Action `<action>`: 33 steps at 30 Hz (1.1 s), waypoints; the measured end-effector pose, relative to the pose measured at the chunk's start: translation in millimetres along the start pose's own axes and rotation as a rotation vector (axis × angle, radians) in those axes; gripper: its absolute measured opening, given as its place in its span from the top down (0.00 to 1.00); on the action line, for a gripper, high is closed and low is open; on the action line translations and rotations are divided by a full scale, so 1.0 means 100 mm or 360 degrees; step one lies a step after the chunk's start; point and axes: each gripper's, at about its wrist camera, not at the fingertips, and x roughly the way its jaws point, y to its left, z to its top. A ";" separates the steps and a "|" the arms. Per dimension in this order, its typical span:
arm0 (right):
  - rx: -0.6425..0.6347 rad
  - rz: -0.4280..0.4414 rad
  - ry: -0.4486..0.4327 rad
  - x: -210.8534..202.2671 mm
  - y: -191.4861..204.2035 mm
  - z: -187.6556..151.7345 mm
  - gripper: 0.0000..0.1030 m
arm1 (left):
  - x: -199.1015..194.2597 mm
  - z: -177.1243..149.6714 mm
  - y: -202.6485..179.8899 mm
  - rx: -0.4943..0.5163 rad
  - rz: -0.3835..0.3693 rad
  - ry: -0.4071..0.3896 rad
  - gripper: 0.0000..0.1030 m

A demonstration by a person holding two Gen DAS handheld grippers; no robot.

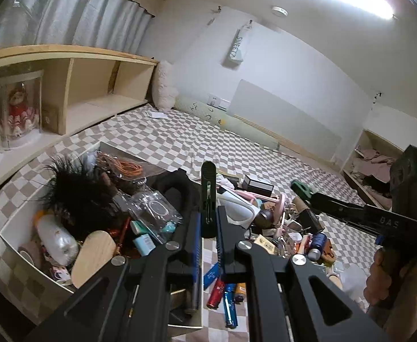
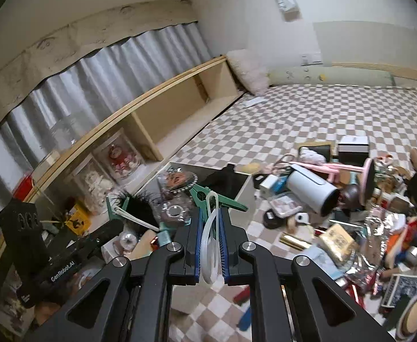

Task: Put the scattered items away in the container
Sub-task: 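Carry both green clothespins up and over the white shoebox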

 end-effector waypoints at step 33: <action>-0.0116 0.0114 0.0206 0.70 0.56 -0.05 0.89 | 0.05 -0.01 0.61 -0.0014 0.0514 0.0134 0.90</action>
